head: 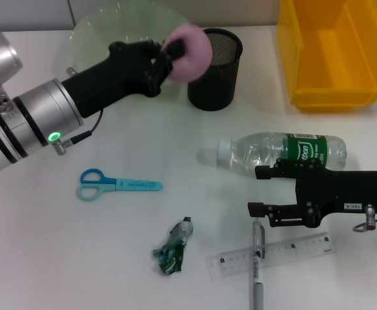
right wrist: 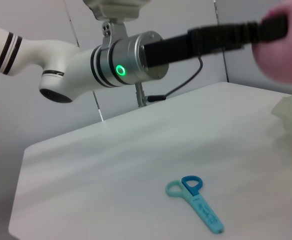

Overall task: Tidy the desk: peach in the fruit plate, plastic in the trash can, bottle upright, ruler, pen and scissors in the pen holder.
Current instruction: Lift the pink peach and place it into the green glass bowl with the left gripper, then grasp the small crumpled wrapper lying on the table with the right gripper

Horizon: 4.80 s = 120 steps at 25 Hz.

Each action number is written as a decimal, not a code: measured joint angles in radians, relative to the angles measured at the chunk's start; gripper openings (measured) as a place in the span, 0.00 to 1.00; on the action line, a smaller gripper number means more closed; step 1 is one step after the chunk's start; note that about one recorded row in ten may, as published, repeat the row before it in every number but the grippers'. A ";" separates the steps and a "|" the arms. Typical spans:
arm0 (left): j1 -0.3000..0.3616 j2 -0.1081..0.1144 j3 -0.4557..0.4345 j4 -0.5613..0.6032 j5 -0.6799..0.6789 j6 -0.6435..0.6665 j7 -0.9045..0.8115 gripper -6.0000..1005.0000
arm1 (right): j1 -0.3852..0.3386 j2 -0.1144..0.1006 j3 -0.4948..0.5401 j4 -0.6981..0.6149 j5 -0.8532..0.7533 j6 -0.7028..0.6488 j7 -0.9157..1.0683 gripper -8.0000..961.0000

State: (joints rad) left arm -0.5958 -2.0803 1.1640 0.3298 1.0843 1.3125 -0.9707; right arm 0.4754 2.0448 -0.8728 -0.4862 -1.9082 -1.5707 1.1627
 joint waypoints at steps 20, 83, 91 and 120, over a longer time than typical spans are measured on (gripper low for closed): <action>-0.032 0.000 0.004 -0.060 -0.075 0.003 0.074 0.06 | 0.005 0.000 -0.001 0.000 0.000 0.000 0.000 0.80; -0.210 -0.001 -0.001 -0.234 -0.578 -0.464 0.418 0.47 | 0.039 0.018 -0.008 -0.014 0.000 0.012 -0.001 0.80; -0.210 -0.001 -0.006 -0.235 -0.582 -0.467 0.418 0.83 | 0.043 0.018 -0.008 -0.014 0.000 0.014 -0.001 0.80; 0.072 0.097 0.314 0.116 -0.282 -0.106 -0.167 0.83 | 0.044 0.018 -0.005 -0.008 0.000 0.024 -0.001 0.80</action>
State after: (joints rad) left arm -0.5240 -1.9838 1.4777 0.4459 0.8028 1.2064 -1.1378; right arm 0.5194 2.0632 -0.8780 -0.4938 -1.9082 -1.5464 1.1612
